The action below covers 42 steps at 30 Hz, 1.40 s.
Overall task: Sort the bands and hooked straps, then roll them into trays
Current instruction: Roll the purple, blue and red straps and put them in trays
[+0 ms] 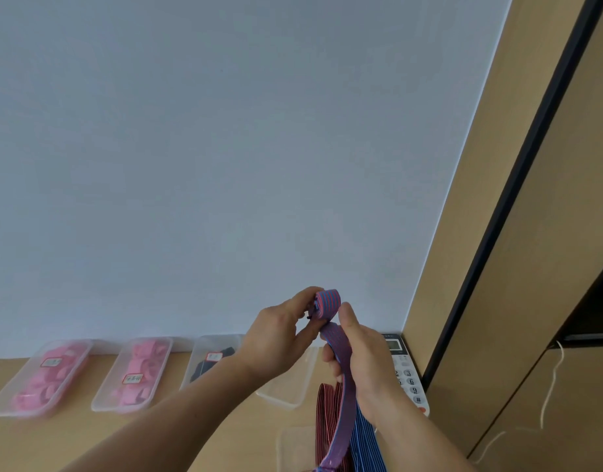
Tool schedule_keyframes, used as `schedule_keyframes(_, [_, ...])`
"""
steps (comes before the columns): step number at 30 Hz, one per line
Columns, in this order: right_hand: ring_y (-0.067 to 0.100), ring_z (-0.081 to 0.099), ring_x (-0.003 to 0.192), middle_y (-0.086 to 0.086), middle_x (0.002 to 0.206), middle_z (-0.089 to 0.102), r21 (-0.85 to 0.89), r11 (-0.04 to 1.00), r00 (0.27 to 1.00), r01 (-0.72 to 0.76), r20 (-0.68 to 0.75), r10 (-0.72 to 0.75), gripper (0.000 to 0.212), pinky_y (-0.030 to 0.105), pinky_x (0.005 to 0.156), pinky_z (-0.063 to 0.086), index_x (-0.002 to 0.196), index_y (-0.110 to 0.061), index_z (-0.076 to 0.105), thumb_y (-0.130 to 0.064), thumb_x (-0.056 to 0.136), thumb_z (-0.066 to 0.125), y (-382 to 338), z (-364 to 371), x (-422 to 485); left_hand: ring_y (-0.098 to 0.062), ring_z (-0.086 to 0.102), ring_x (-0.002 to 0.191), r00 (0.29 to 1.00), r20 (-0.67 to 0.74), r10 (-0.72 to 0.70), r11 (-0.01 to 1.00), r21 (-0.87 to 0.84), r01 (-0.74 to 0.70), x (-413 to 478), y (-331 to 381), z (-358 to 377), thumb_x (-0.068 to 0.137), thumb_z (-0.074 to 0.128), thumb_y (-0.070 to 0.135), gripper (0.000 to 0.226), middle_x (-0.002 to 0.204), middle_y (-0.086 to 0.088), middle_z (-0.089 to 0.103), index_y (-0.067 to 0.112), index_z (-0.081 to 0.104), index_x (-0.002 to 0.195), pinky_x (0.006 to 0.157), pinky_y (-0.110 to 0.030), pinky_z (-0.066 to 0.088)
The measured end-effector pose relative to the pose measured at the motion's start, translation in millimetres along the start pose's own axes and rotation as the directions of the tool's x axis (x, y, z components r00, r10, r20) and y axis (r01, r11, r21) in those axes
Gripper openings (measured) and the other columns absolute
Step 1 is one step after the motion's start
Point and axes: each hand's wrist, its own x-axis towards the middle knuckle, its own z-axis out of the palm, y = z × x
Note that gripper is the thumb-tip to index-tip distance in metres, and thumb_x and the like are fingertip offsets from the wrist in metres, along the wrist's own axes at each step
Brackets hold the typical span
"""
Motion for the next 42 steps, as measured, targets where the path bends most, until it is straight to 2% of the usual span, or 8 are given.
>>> schedule_keyframes(6, [0.017, 0.048, 0.045, 0.01, 0.061, 0.064, 0.05, 0.998, 0.999, -0.036, 0.01, 0.036, 0.077, 0.025, 0.045, 0.037, 0.083, -0.007, 0.071, -0.079, 0.064, 0.052, 0.4, 0.0, 1.5, -0.014, 0.062, 0.059, 0.959, -0.096, 0.268, 0.934, 0.271, -0.234, 3.0, 1.2, 2.5, 0.086, 0.057, 0.022, 0.031, 0.091, 0.006, 0.074, 0.02, 0.055, 0.117, 0.043, -0.024, 0.048])
schedule_keyframes(11, [0.017, 0.049, 0.047, 0.009, 0.061, 0.064, 0.019, 1.0, 1.0, -0.023, 0.016, 0.023, 0.073, 0.027, 0.047, 0.038, 0.081, -0.009, 0.073, -0.076, 0.059, 0.058, 1.2, 0.7, -0.3, -0.018, 0.074, 0.083, 0.907, -0.056, 0.418, 0.86, 0.345, -0.375, -2.7, -21.3, 9.3, 0.083, 0.063, 0.009, 0.043, 0.116, 0.0, 0.073, 0.019, 0.055, 0.124, 0.057, -0.026, 0.058])
schedule_keyframes(15, [0.014, 0.051, 0.048, 0.007, 0.064, 0.067, 0.003, 0.999, 0.999, 0.033, -0.009, -0.033, 0.065, 0.025, 0.049, 0.04, 0.082, -0.005, 0.067, -0.068, 0.065, 0.061, 1.6, 0.1, -1.8, -0.007, 0.07, 0.099, 0.994, -0.008, -0.112, 0.992, -0.061, 0.112, -6.3, -21.7, 13.1, 0.087, 0.066, 0.007, 0.057, 0.121, 0.011, 0.068, 0.022, 0.051, 0.14, 0.083, -0.02, 0.055])
schedule_keyframes(18, [0.013, 0.052, 0.048, 0.007, 0.067, 0.069, 0.017, 0.994, 0.995, 0.103, 0.011, -0.104, 0.052, 0.024, 0.049, 0.04, 0.081, -0.006, 0.065, -0.058, 0.073, 0.062, 0.2, -0.1, -1.8, -0.016, 0.073, 0.094, 0.752, 0.365, -0.55, 0.52, -0.555, 0.649, 5.2, -13.2, 7.8, 0.09, 0.061, 0.022, 0.043, 0.107, -0.004, 0.074, 0.01, 0.059, 0.131, 0.089, -0.037, 0.057])
schedule_keyframes(20, [0.013, 0.053, 0.049, 0.008, 0.07, 0.071, 0.02, 0.991, 0.99, 0.135, 0.043, -0.136, 0.048, 0.023, 0.049, 0.041, 0.084, -0.007, 0.067, -0.054, 0.075, 0.063, 0.8, 1.3, -2.9, -0.025, 0.07, 0.08, 0.66, 0.545, -0.517, 0.344, -0.574, 0.743, 10.1, -6.5, 2.6, 0.085, 0.051, 0.042, 0.045, 0.084, -0.009, 0.073, 0.007, 0.069, 0.105, 0.088, -0.044, 0.054])
schedule_keyframes(23, [0.013, 0.053, 0.049, 0.008, 0.071, 0.072, -0.001, 0.99, 0.989, 0.144, 0.037, -0.144, 0.048, 0.02, 0.049, 0.042, 0.088, -0.008, 0.069, -0.053, 0.073, 0.065, 3.2, 1.0, -3.3, -0.028, 0.066, 0.079, 0.703, 0.577, -0.416, 0.296, -0.645, 0.705, 10.7, 3.0, -1.4, 0.091, 0.047, 0.044, 0.043, 0.084, -0.009, 0.072, 0.008, 0.07, 0.096, 0.082, -0.038, 0.054])
schedule_keyframes(32, [0.015, 0.054, 0.045, 0.009, 0.063, 0.07, -0.108, 0.992, 0.998, 0.061, -0.017, -0.063, 0.041, 0.03, 0.05, 0.043, 0.076, -0.006, 0.062, -0.046, 0.084, 0.067, 9.2, -4.3, -2.5, -0.024, 0.066, 0.086, 0.774, 0.444, -0.451, 0.432, -0.651, 0.624, 12.6, 4.9, -4.7, 0.079, 0.069, 0.029, 0.046, 0.107, -0.021, 0.072, -0.003, 0.064, 0.111, 0.084, -0.04, 0.051])
schedule_keyframes(42, [0.015, 0.046, 0.041, 0.006, 0.055, 0.062, -0.073, 0.997, 1.0, 0.022, -0.005, -0.023, 0.05, 0.024, 0.043, 0.037, 0.087, 0.004, 0.064, -0.044, 0.094, 0.058, 3.7, -5.5, -1.5, -0.005, 0.07, 0.095, 0.96, 0.181, -0.213, 0.91, -0.321, 0.263, 4.1, -5.8, 1.3, 0.092, 0.067, 0.015, 0.036, 0.108, 0.006, 0.071, 0.018, 0.057, 0.127, 0.082, -0.025, 0.055])
